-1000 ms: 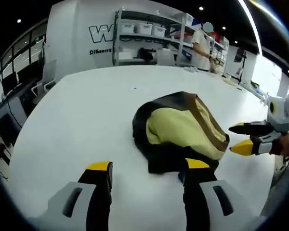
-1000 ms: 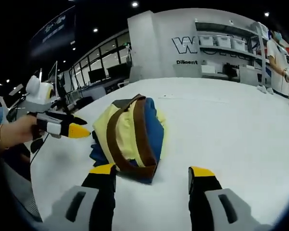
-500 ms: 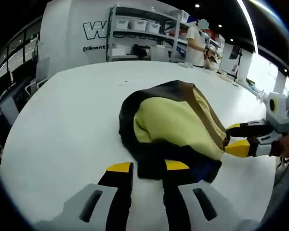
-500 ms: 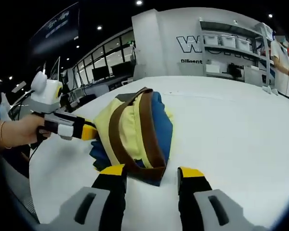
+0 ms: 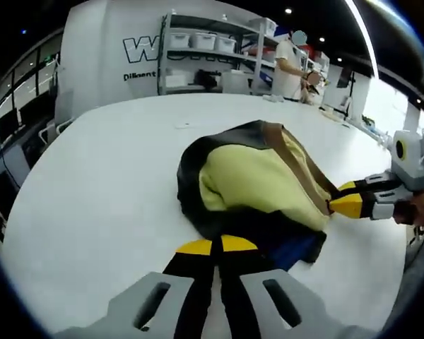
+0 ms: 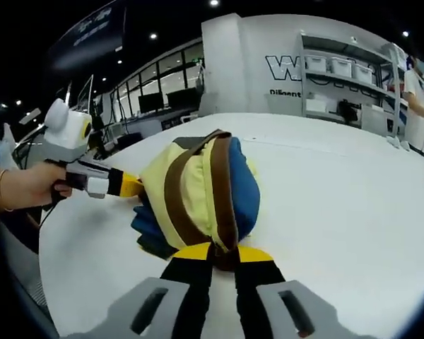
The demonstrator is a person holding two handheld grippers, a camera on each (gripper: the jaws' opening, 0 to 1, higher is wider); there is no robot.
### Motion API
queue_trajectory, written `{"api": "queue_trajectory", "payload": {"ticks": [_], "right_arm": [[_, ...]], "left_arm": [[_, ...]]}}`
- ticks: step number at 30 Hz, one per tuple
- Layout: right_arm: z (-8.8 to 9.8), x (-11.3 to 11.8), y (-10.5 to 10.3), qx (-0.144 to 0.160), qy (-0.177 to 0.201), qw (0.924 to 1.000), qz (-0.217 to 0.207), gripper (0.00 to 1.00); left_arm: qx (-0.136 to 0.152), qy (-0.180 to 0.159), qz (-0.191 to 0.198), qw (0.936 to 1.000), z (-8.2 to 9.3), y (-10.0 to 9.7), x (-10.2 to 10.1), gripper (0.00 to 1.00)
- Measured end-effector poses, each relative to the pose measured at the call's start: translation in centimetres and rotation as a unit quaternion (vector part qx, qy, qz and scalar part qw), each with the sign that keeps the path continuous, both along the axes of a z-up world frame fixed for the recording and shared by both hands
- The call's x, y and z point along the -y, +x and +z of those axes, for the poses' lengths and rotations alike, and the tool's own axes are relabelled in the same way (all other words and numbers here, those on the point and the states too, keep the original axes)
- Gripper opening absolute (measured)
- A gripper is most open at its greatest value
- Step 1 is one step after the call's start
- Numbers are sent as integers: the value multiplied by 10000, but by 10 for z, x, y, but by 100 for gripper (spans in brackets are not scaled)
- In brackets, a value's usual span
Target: Fold the garment on the visible template until the final outline fits inside the template.
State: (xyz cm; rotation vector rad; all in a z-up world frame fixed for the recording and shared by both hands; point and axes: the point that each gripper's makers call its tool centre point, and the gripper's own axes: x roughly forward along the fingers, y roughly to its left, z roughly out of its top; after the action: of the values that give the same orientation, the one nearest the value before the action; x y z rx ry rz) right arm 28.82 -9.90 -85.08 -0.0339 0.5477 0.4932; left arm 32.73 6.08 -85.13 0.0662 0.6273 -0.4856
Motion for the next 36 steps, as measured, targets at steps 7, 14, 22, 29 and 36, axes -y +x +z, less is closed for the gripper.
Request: {"api": "queue_trajectory", "payload": {"ticks": [7,14,22,29,36], "right_arm": [[18,14,5,212,-61,9996,-188,0],[42,32,21,474,-72,9983,-317,0],[64,50,46,760,-355,9955,-437,0],[70,67,68,701,-497,9945,-599,0],[63,68,85,539,-622,9948,-607,0]], "left_arm": [[154,42,58,9999,14,0,-13,1],[317,176,231,9991,27,0,-35,1],[470,297,316,9980,41,1,-50,1],[622,686,407,9949,47,3,-79,2],[546,666,608,9944,45,7,-102,2]]}}
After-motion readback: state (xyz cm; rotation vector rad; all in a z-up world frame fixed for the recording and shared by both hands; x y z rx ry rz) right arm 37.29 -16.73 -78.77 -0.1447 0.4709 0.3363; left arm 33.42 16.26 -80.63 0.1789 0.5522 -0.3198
